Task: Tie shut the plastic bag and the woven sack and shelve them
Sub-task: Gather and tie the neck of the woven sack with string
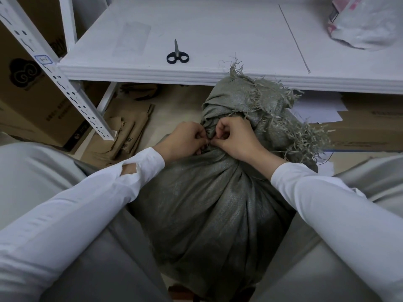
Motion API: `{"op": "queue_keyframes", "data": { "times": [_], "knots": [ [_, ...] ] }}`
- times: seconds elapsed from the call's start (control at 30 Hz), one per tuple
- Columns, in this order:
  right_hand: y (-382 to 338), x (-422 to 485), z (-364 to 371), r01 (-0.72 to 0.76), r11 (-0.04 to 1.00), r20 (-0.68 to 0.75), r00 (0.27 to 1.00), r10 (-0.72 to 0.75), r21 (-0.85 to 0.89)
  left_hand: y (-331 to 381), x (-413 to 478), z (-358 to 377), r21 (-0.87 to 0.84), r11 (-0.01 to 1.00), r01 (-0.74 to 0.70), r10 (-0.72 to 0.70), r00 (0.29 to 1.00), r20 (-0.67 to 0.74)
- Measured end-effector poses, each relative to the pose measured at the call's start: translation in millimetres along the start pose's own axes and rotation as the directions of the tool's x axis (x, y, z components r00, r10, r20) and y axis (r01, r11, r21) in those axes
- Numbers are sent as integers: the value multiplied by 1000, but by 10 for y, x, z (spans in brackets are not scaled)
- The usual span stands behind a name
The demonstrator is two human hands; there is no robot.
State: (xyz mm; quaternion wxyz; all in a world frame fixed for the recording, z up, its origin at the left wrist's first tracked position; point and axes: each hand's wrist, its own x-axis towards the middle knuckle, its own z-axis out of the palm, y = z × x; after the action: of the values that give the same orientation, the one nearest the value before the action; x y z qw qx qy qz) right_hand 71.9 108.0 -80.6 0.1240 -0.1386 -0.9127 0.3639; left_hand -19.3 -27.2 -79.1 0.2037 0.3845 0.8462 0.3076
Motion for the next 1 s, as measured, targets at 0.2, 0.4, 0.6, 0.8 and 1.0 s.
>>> {"op": "queue_keyframes", "data": {
  "times": [0.2,0.4,0.6,0.8,1.0],
  "knots": [
    [-21,-30,8,8,1000,-12,1000,-9,-28,87,4,10,251,968,-21,32,999,-39],
    [-5,-47,-46,-18,1000,-14,1000,18,8,83,5,18,233,972,-26,40,998,-55],
    [9,-6,-69,-6,999,9,1000,7,-52,57,-11,47,159,986,-54,59,998,-32],
    [15,1,-37,9,998,-15,1000,-10,-63,21,-35,45,92,992,-81,82,997,-4],
    [42,-4,-54,-23,999,8,1000,23,38,24,-36,66,89,993,-74,76,997,-17]
  ]
}}
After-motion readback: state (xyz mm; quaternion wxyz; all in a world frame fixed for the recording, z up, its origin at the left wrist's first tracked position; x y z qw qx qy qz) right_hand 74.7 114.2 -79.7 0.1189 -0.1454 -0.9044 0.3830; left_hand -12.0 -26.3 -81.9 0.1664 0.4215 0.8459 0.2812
